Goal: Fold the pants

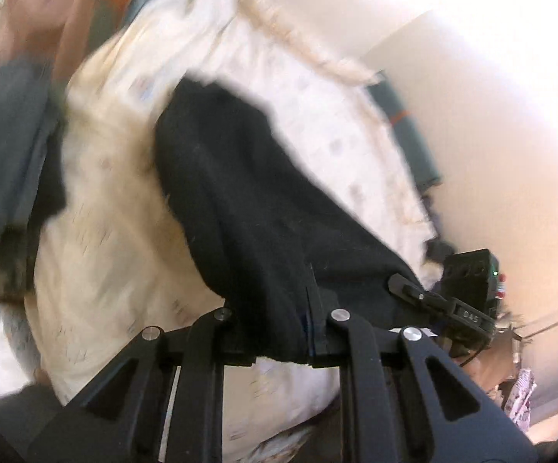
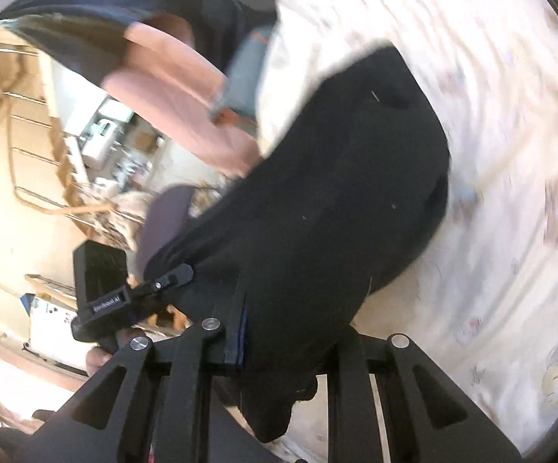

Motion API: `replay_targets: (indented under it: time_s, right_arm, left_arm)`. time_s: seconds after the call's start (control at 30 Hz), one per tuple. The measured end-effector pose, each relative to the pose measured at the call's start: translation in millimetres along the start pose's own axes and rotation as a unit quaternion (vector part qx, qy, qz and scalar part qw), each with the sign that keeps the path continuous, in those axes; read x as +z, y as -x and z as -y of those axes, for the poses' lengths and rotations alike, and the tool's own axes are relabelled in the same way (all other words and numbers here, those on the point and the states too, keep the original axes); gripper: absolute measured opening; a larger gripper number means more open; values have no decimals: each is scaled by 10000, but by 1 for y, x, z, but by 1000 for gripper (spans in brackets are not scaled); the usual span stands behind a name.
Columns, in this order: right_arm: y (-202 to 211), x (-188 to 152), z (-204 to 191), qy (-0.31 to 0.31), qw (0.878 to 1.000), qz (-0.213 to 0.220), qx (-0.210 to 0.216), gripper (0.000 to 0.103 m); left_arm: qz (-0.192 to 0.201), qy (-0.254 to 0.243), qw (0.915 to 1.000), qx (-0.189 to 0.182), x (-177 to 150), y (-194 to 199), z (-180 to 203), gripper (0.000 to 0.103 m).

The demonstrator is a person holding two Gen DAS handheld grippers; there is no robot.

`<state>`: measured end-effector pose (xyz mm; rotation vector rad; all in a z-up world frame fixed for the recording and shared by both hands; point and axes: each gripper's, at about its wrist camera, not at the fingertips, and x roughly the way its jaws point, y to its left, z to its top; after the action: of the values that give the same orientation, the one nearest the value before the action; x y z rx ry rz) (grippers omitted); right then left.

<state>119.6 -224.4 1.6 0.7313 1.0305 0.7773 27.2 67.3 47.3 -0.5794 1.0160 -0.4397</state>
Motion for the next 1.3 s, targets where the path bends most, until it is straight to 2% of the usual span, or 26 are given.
replay_targets:
  time_s: [0.17,0.3,0.37,0.47,0.6,0.7,0.83,1.0,1.07,1.2,1.3]
  right_arm:
    - [53,39,-67,592,9961,623,219,18]
    - [96,78,-126,1119,9865,1145,339,17]
    - [112,93,-147,1272,9824,1308,389,17]
    - [125,117,-182,1475,9774,1476,341,17]
    - [132,159,-203,1532,9755,1570,140,17]
    - [129,192,-206,1534,9758,1557,-73,17]
    - [129,227,-203,1531,9742,1644,-217,17]
    - [142,235,-208,1737,9678,1811,-179,17]
    - [144,228,-205,1787,9678,1756,-232,17]
    - [136,190,-174,1657,9745,1474,-345,17]
    - [121,142,-135,1355,9829,1144,-487,17]
  left_arm:
    - [665,-490,9961,-311,58,49,57,14]
    - [1245,-933,9868,-455,102,88,105,14]
    - [1459,-1049,9823,-535,131,100,120,14]
    - [1639,-1107,9788,-539,158,114,144,14]
    - [1712,-1253,9765,-383,197,98,155,14]
    - [1660,-1116,9791,-372,230,74,149,14]
    - [1789,-1248,9753,-358,256,64,165,14]
    - [1983,-1562,9666,-449,245,66,175,14]
    - [1900,-1585,9677,-476,229,62,167,14]
    - [1530,-1470,9765,-380,165,44,138,14]
    - [947,-1363,9861,-109,99,13,103,14]
